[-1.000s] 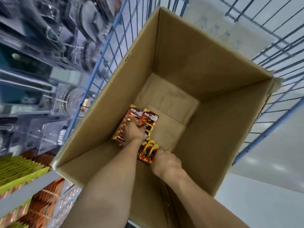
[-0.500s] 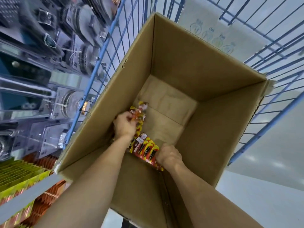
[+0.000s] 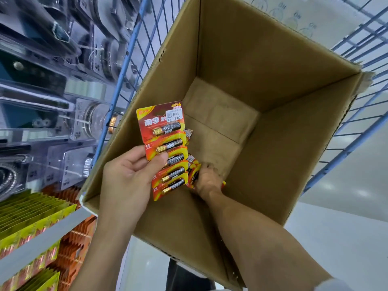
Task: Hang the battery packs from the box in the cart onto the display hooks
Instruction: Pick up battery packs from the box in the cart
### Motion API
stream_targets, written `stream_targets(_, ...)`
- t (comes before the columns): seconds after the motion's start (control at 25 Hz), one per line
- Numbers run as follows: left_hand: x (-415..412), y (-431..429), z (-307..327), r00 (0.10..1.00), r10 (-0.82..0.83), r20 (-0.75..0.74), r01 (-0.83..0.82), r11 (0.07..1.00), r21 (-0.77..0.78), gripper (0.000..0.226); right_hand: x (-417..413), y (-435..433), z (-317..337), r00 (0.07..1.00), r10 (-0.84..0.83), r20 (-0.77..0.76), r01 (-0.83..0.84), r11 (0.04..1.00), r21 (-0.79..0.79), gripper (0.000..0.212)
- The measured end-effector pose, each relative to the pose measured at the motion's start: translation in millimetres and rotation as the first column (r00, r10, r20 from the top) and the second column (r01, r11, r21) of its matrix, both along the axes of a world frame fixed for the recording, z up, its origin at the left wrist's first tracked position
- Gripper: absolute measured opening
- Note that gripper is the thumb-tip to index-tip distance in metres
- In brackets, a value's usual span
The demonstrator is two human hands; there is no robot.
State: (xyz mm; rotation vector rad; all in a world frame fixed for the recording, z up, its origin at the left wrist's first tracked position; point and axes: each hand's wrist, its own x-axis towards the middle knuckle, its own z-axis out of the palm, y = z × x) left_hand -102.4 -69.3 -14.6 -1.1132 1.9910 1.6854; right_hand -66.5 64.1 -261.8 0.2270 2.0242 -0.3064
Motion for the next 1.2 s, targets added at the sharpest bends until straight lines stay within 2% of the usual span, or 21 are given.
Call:
stream_targets(0.08, 5, -11, 2, 1.000, 0.031, 0.003, -0.031, 1.000, 0.002, 0.021, -7, 5, 0, 0.999, -0.042, -0.021, 0.042, 0.999, -0.020, 0.056)
stream_targets(0.2, 7, -24, 4, 0.999, 0.043, -0.002, -0.043, 0.999, 0.016, 0.020, -21, 17, -2, 0.957, -0.289, 0.003, 0.288, 0.953, -0.096, 0.046)
stream_targets(0.32, 12, -30, 10, 0.998, 0.067, -0.019, -0.066, 0.996, 0.061, 0.021, -41, 30, 12, 0.852, -0.510, 0.117, 0.524, 0.832, -0.181, 0.037)
stream_targets(0.44, 18, -31, 25, 0.992, 0.112, -0.049, -0.104, 0.985, 0.140, 0.025, -67, 44, 66, 0.757, -0.638, 0.143, 0.650, 0.709, -0.274, 0.035)
stream_targets(0.52, 23, -31, 38, 0.989, 0.133, -0.071, -0.118, 0.975, 0.187, 0.025, -81, 52, 115, 0.706, -0.688, 0.167, 0.682, 0.598, -0.421, 0.031)
stream_targets(0.6, 28, -33, 54, 0.980, 0.176, -0.095, -0.151, 0.961, 0.231, 0.024, -87, 57, 176, 0.672, -0.713, 0.200, 0.672, 0.473, -0.569, 0.031)
stream_targets(0.68, 33, -34, 72, 0.967, 0.228, -0.114, -0.185, 0.935, 0.302, 0.025, -85, 63, 234, 0.659, -0.730, 0.181, 0.628, 0.402, -0.667, 0.030)
stream_targets(0.84, 43, -40, 112, 0.934, 0.327, -0.146, -0.227, 0.855, 0.466, 0.031, -65, 67, 340, 0.588, -0.778, 0.224, 0.557, 0.187, -0.809, 0.030)
stream_targets(0.96, 56, -40, 146, 0.914, 0.332, -0.233, -0.168, 0.833, 0.528, 0.045, -48, 62, 401, 0.602, -0.772, 0.205, 0.464, 0.129, -0.876, 0.028)
stream_targets(1.2, 129, -32, 213, 0.787, 0.453, -0.420, -0.243, 0.852, 0.464, 0.036, -10, 43, 469, 0.747, -0.643, 0.166, 0.304, 0.110, -0.946, 0.030)
